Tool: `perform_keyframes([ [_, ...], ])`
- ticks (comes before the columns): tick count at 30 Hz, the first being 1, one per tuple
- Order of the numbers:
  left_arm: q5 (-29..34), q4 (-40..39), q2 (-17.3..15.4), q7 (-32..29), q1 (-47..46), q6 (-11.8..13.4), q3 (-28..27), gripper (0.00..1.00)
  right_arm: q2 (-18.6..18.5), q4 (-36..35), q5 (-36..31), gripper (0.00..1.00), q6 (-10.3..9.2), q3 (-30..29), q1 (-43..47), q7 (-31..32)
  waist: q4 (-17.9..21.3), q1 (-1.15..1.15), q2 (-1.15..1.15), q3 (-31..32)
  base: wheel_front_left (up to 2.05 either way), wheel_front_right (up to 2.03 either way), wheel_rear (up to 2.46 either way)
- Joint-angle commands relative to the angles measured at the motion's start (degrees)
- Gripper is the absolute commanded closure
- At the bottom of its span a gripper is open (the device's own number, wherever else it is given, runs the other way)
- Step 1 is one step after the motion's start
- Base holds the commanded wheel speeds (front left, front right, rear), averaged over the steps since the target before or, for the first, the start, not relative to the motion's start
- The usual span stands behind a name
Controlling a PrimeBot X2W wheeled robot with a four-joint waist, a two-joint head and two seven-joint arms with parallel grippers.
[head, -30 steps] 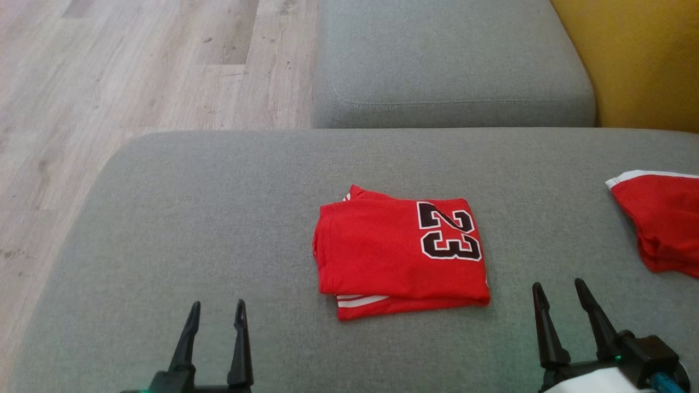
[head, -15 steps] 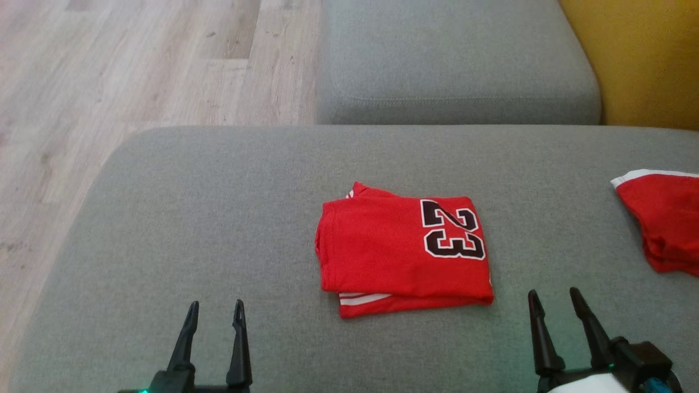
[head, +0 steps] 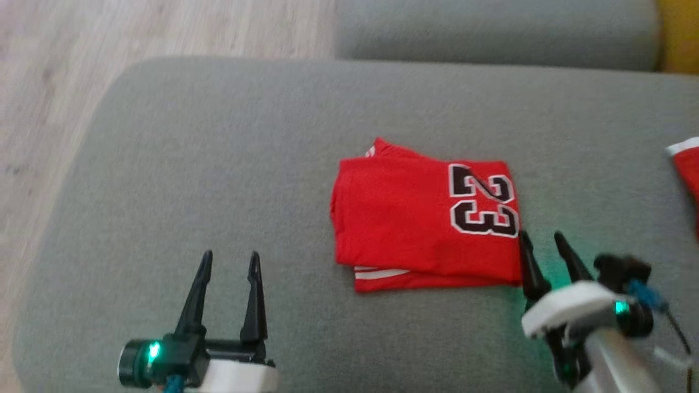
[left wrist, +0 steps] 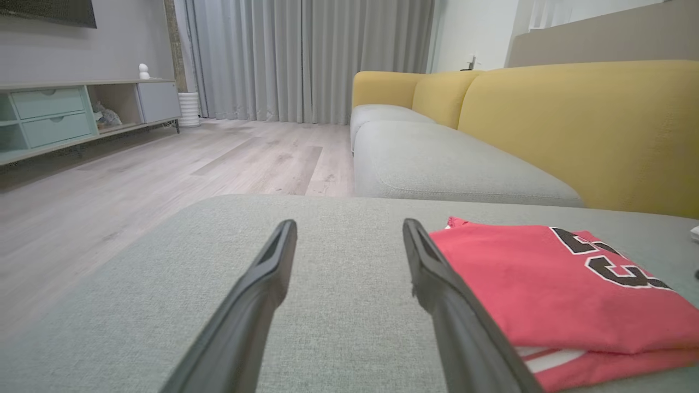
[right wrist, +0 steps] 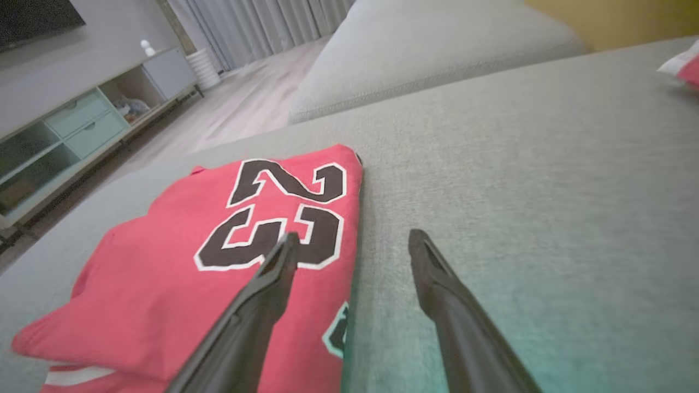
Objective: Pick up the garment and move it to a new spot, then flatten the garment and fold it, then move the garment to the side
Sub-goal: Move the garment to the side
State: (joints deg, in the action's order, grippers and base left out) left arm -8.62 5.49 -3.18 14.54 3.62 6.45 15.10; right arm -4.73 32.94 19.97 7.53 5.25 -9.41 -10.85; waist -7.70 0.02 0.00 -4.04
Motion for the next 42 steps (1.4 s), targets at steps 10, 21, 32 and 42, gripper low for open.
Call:
perform_keyframes([
  [10, -2.4, -1.5, 0.3, 0.5, -5.8, 2.1, 1.1, 0.00, -2.0, 12.5, 4.1, 1.00, -0.04, 5.0, -12.2, 4.1, -3.9, -0.02, 0.00, -5.0, 0.00, 0.00, 0.00],
  [21, -1.4, -3.6, 0.3, 0.5, -7.0, 2.2, -0.1, 0.00, -16.5, 11.3, -0.1, 1.00, -0.04, 7.3, -19.1, 0.9, 2.5, -0.02, 0.00, -8.9, 0.00, 0.00, 0.00],
  [32, 0.5, -3.7, 0.3, 0.5, -12.4, 1.1, 0.7, 0.00, -38.3, 6.8, -3.7, 1.00, -0.04, -2.0, -23.9, 5.9, 6.3, -0.02, 0.00, -16.1, 0.00, 0.00, 0.00],
  [42, -1.0, -1.2, 0.3, 0.5, -12.4, 1.8, 0.5, 0.00, -34.9, -1.7, -13.4, 0.00, -0.04, -12.0, -20.5, 6.6, 6.4, -0.02, 0.00, -11.6, 0.00, 0.00, 0.00],
])
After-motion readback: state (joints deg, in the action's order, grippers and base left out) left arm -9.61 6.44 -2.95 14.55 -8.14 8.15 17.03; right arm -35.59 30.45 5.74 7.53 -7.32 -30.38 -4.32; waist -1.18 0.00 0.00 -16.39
